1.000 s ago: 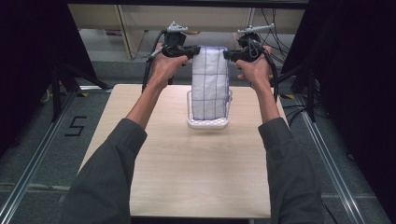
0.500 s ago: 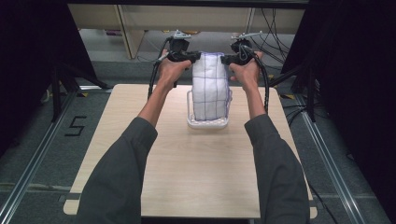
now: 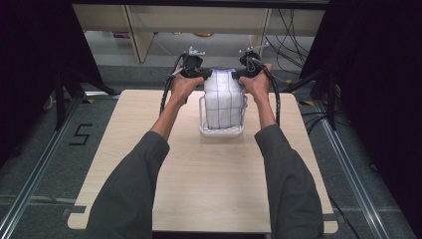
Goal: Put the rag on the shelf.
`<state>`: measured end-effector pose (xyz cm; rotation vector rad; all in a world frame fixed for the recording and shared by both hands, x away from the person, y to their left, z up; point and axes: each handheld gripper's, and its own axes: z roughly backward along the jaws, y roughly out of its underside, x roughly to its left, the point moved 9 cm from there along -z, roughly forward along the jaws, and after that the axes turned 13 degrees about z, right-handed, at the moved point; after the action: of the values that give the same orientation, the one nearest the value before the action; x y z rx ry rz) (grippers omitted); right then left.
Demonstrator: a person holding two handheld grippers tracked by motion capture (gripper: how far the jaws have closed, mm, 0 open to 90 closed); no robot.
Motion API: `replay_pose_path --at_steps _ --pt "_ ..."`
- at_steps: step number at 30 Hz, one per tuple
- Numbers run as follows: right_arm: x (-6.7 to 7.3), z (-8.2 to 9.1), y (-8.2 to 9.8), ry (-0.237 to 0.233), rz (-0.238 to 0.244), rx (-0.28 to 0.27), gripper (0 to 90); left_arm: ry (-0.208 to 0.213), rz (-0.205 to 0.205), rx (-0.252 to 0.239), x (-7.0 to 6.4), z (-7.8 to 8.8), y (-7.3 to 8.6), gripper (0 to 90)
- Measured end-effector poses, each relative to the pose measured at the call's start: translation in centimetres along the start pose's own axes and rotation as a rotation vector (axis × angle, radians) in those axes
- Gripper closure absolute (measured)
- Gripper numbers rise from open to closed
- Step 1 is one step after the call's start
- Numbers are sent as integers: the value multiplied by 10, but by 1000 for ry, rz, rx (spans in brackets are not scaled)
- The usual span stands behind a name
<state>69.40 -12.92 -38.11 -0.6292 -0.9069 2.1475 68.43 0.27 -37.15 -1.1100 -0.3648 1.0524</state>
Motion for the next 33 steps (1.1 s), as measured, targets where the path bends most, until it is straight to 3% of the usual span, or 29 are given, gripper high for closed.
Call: replay_pose_path --at_steps 3,7,13,14,16,24,26,29,30,33 --pt "-1 -3 6 5 -19 20 727 2 7 21 2 -2 7 796" --pt "-2 -6 8 -1 -47 9 604 -12 30 17 10 2 9 684" --pt "-8 3 9 -9 -52 16 556 -28 39 43 17 18 14 629" --pt "-9 4 9 4 -51 -6 552 -24 39 50 17 21 15 622" --pt "-10 11 10 -8 -62 0 545 -25 38 78 18 27 19 589" --pt "-8 39 19 -37 -87 -35 513 -31 45 71 19 58 34 487" --pt "-4 48 20 -46 -96 -43 503 -10 55 74 18 67 39 472" --pt "0 60 22 -67 -72 -89 480 6 61 91 16 78 48 442" --pt "4 66 26 -69 -65 -80 458 18 55 101 15 86 54 426" --pt "9 72 28 -77 -59 -94 441 29 66 82 12 93 57 412"
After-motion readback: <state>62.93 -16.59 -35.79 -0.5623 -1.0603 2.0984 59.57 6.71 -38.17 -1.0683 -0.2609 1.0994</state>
